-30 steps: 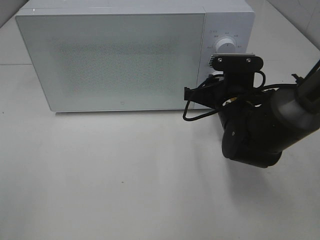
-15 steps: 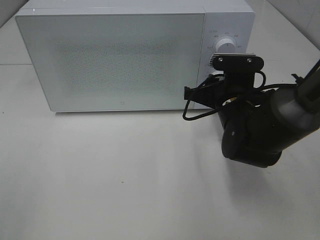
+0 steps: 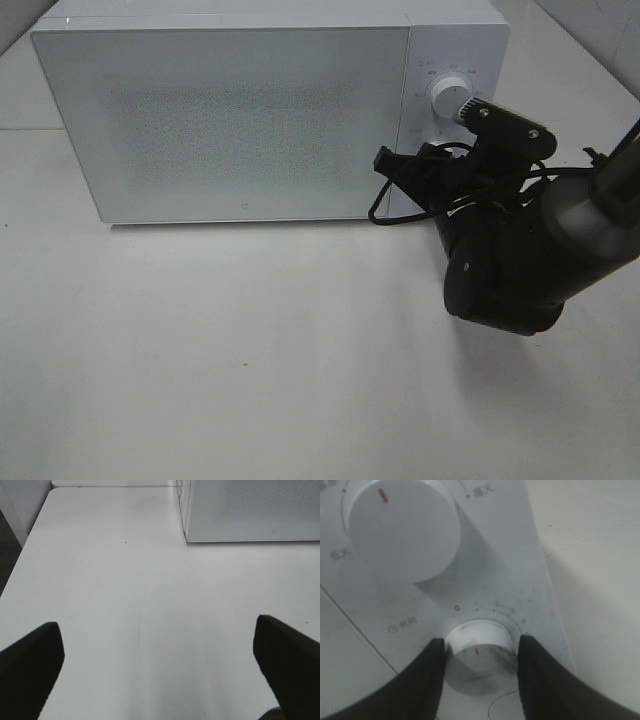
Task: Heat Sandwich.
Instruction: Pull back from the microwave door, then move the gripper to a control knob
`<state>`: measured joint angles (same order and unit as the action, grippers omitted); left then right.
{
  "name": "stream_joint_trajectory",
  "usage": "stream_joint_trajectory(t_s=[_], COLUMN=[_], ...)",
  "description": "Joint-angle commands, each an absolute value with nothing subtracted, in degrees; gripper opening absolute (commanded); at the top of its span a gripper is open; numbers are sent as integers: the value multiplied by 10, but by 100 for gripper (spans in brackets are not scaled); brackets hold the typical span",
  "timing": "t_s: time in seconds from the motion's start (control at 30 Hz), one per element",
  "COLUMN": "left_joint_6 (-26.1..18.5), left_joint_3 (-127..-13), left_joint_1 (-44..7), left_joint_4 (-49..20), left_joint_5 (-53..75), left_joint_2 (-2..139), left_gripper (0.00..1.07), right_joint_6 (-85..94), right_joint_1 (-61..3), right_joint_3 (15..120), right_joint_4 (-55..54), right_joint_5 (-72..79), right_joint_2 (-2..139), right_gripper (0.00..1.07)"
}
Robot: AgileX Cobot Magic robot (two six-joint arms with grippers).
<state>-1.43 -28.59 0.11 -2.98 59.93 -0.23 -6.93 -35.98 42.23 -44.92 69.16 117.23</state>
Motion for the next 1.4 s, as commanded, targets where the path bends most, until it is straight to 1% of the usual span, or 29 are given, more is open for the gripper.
stream_joint_trajectory(t_s=[0.03,0.07,0.13,0.2,0.23,0.37,0.4,0.57,0.73,1.07,1.3,1.4], left_joint_6=[-15,-15,-15,-15,-15,-15,-15,-15,-15,-15,-15,-15], left_joint_3=[-282,-282,-282,-282,-282,-282,-282,-282,-282,-282,-282,-282], left_joint_1=[-1,-1,-1,-1,-1,-1,-1,-1,-1,-1,-1,-1], left_joint_4=[-31,-31,-31,-31,-31,-31,-31,-31,-31,-31,-31,-31], left_joint_5=[594,594,594,594,594,594,594,594,594,594,594,594], left_joint_2=[-18,-18,-18,-18,-18,-18,-18,-18,-18,-18,-18,-18], left_gripper=[98,98,98,98,98,98,98,98,98,98,98,98], right_joint_6=[-151,-193,-209,-246,-292,-358,-404,-484,-546,-673,-714,-766], right_joint_1=[-362,-362,-362,-362,-362,-362,-362,-362,-362,-362,-362,-362], right_joint_3=[431,431,431,431,431,431,431,431,431,431,431,431], right_joint_4=[-427,-427,-427,-429,-429,-429,-429,-429,-429,-433,-446,-457], right_joint_5=[753,753,753,755,763,768,768,768,768,768,768,763], right_joint_2=[1163,1163,1163,1163,1163,1163,1163,1163,1163,1163,1163,1163], right_gripper=[14,14,14,14,14,14,14,14,11,13,13,13])
